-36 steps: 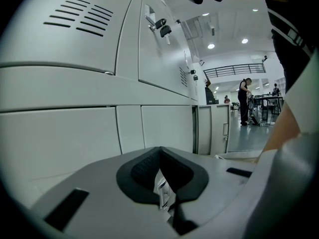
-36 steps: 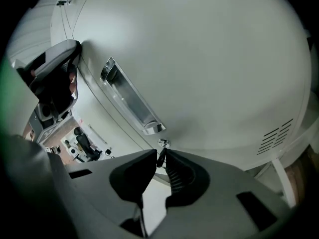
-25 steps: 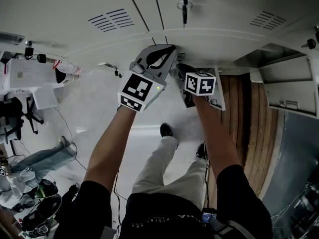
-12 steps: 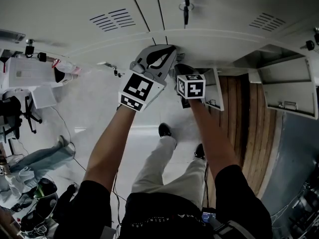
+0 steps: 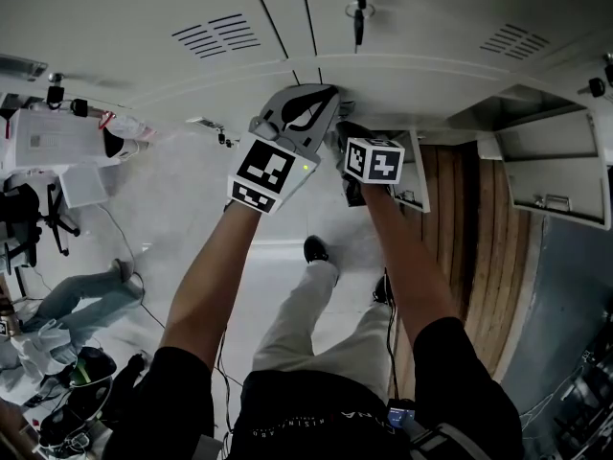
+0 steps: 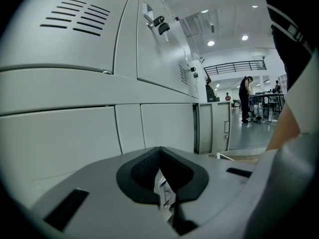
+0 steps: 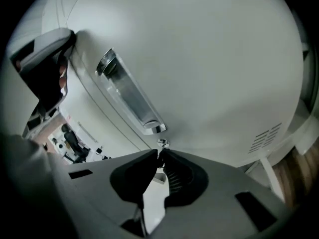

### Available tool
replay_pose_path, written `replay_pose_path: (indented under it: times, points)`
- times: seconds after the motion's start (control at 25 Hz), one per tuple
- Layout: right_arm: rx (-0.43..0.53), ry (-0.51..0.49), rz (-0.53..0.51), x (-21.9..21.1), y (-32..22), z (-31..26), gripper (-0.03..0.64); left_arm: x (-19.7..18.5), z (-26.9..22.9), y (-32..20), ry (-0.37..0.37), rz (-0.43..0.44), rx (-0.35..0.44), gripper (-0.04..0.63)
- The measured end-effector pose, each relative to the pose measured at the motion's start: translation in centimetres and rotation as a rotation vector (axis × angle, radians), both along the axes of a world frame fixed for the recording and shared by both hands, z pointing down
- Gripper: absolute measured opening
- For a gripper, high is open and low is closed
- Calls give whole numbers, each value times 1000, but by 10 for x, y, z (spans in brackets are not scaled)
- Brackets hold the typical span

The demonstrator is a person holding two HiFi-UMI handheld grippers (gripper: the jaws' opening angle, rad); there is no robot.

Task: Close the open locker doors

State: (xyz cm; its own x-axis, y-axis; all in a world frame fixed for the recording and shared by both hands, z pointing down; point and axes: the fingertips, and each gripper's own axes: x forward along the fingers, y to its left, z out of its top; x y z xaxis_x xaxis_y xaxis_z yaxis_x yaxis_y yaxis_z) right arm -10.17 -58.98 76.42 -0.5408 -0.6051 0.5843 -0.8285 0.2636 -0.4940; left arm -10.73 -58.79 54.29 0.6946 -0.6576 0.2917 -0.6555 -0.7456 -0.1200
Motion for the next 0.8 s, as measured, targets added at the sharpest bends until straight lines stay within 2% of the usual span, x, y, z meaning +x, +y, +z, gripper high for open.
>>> replay_pose_path:
  times: [0.12, 0.28, 0.8]
  points:
    - [28, 111, -11, 0, 0, 0, 64, 0, 0, 0, -2, -6, 3, 20]
    - [113, 329, -56, 2, -1, -2, 54, 0, 0, 0, -21, 0, 4, 20]
    - [151, 505, -125, -2, 2, -3, 55, 0, -1, 0, -25, -9, 6, 20]
